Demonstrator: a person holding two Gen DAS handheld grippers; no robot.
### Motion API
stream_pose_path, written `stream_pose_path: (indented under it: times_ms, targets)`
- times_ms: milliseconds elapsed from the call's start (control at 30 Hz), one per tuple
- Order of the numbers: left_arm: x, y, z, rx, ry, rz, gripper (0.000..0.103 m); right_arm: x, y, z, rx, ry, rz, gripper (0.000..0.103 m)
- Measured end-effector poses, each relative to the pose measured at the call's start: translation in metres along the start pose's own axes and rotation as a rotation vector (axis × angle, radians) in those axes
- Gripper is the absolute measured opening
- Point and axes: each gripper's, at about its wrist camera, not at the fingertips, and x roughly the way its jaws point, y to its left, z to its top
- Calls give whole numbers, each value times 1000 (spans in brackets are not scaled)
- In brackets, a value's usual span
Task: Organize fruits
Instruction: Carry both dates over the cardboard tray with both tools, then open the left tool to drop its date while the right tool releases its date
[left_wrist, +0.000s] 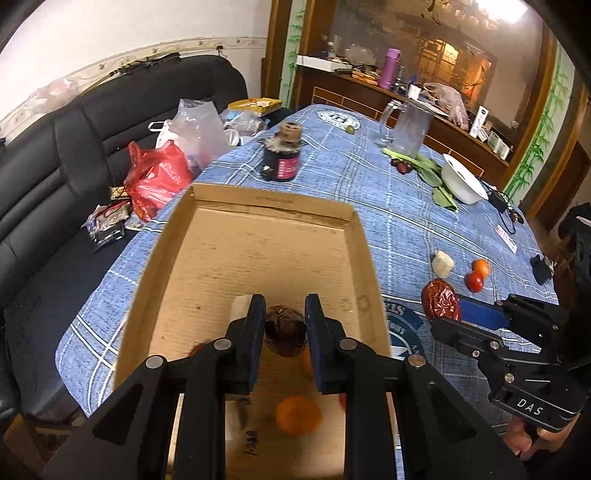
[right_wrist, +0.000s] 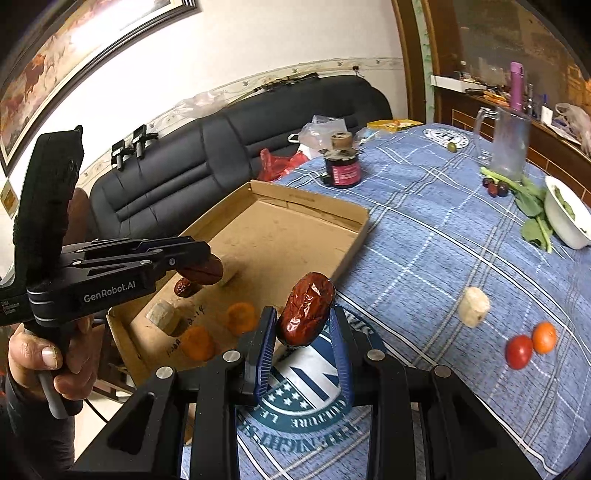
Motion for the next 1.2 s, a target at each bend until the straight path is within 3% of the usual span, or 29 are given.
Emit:
stream_pose_path:
  times_ms: [633,800,1200]
  targets:
    - [43,45,31,-68,49,70,18,80,26,32,-63,84,35,29]
    - [60,45,30,-63,84,78,16,99,26,33,-67,115,36,29]
    - [62,43,31,-46,72,102,16,113,16,33,-59,137,21,29]
